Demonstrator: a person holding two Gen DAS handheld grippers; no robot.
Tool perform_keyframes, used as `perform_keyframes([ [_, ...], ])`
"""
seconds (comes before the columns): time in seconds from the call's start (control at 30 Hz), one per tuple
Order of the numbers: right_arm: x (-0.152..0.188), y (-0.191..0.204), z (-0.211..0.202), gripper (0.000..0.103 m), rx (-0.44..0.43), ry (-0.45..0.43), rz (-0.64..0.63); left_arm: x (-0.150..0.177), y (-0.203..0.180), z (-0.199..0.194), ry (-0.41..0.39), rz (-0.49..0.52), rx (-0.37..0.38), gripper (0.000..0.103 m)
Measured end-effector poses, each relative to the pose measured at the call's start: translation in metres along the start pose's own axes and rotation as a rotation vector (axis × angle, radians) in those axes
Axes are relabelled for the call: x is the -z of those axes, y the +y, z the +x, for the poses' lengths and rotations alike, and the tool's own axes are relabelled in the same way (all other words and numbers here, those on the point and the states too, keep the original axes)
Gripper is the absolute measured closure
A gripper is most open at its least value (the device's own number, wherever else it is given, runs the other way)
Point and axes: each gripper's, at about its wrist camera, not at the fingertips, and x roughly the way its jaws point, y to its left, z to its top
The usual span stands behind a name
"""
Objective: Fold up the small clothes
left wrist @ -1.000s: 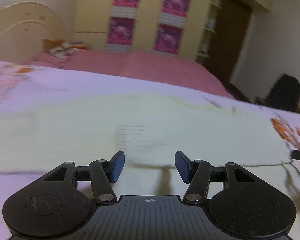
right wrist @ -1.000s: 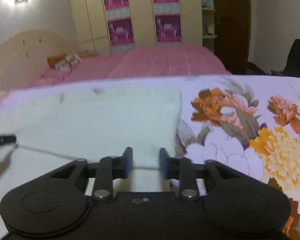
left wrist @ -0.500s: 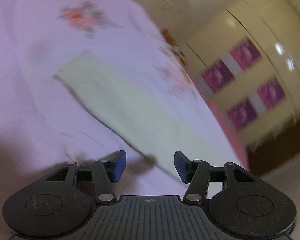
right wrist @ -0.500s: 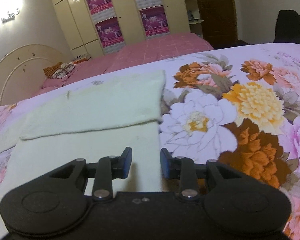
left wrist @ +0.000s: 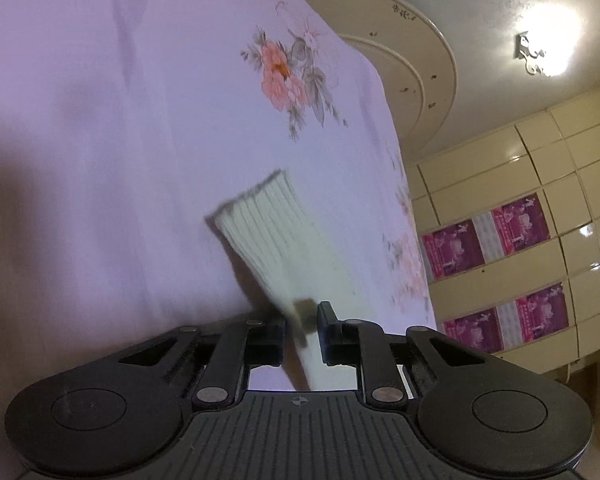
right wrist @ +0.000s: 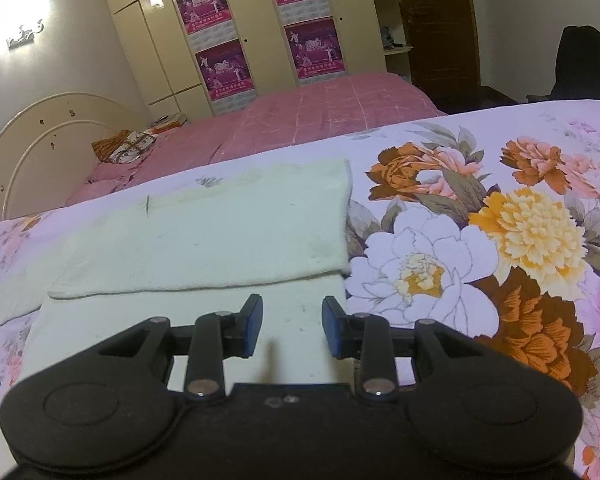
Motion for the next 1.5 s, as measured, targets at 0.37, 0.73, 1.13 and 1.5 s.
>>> perform_keyframes([
  [0.37, 0.008, -0.005, 0.007, 0.07, 0.003, 0.02, 0.014, 0.027, -0.071, -0.005, 0.03, 0.339, 0.088, 0.101],
  [0.73, 0.006, -0.011, 0.007, 0.07, 0.005, 0.007, 0.039, 0.236, -0.234, 0.027, 0.38, 0.894, 0.355, 0.101],
  [1.13, 0.007, -0.046, -0.003, 0.069, 0.028, -0.011, 0.12, 0.387, -0.282, 0.029, 0.548, 1.2, 0.351, 0.1],
  [1.5, -0.011, -0.013, 0.024, 0.065, -0.133, -0.019, 0.197, 0.319, -0.234, -0.043, 0.349, 1.168, 0.371, 0.037],
])
